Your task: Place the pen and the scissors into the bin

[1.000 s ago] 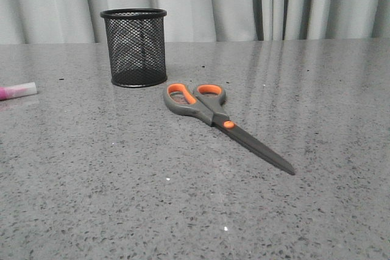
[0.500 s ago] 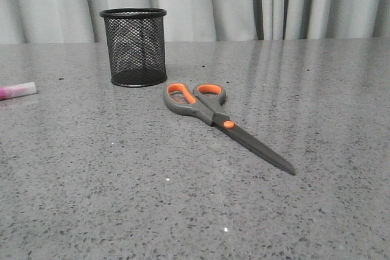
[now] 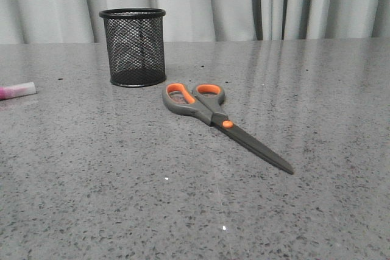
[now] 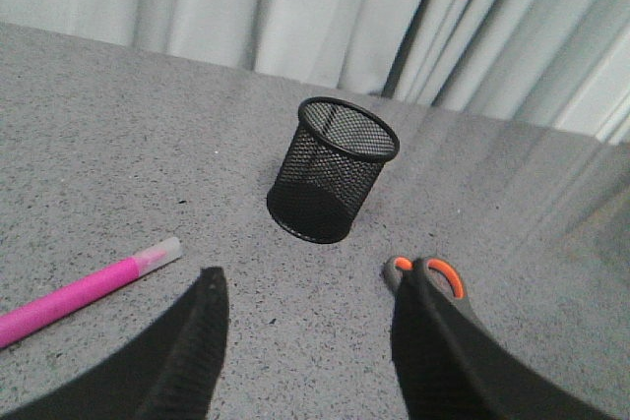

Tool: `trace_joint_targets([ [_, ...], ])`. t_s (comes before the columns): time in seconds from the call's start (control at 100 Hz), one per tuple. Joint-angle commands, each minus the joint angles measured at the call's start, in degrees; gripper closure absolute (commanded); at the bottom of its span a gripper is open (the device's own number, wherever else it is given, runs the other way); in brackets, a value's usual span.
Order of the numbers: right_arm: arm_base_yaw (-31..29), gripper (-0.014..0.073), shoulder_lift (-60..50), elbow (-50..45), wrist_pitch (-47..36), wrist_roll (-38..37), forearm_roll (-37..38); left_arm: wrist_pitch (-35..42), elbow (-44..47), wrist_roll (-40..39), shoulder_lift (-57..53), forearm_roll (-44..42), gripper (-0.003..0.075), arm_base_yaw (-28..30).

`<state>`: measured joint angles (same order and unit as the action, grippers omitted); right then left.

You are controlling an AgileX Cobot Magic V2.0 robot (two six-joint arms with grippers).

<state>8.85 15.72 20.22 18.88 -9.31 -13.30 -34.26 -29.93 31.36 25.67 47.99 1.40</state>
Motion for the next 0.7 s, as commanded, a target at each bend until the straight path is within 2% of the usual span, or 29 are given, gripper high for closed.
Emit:
trace_joint_targets([
  [0.0, -0.26, 0.0213, 4.13, 3.46, -3.51, 3.35, 0.67, -1.06, -6.15, 0.88, 6.08, -1.68, 0.0385, -1.86],
  [0.1, -0.26, 0.0213, 5.79, 3.87, -3.51, 3.71, 0.67, -9.33, -12.6, 0.88, 14.38, -8.04, 0.0463, -3.07],
  [0.23, 0.24, 0.0213, 5.79, 3.75, -3.35, 3.71, 0.67, -16.57, -20.29, -0.55, 24.34, -18.21, 0.0469, -5.47],
  [0.32, 1.2, 0.0213, 5.79, 3.75, -3.35, 3.71, 0.67, -21.04, -26.28, -0.04, 31.67, -25.71, 0.045, -7.72],
  [0.44, 2.66, 0.0213, 5.79, 3.75, -3.35, 3.71, 0.67, -26.88, -33.58, 6.53, 40.77, -34.66, 0.0396, -10.99],
  [0.57, 3.48, 0.0213, 5.79, 3.75, -3.45, 3.71, 0.67, -26.4, -39.65, 8.78, 48.9, -36.43, 0.0338, -12.67],
  [0.69, 4.12, 0.0213, 5.79, 3.75, -3.45, 3.71, 0.67, -27.35, -43.53, 11.75, 55.04, -37.79, 0.0337, -12.67],
])
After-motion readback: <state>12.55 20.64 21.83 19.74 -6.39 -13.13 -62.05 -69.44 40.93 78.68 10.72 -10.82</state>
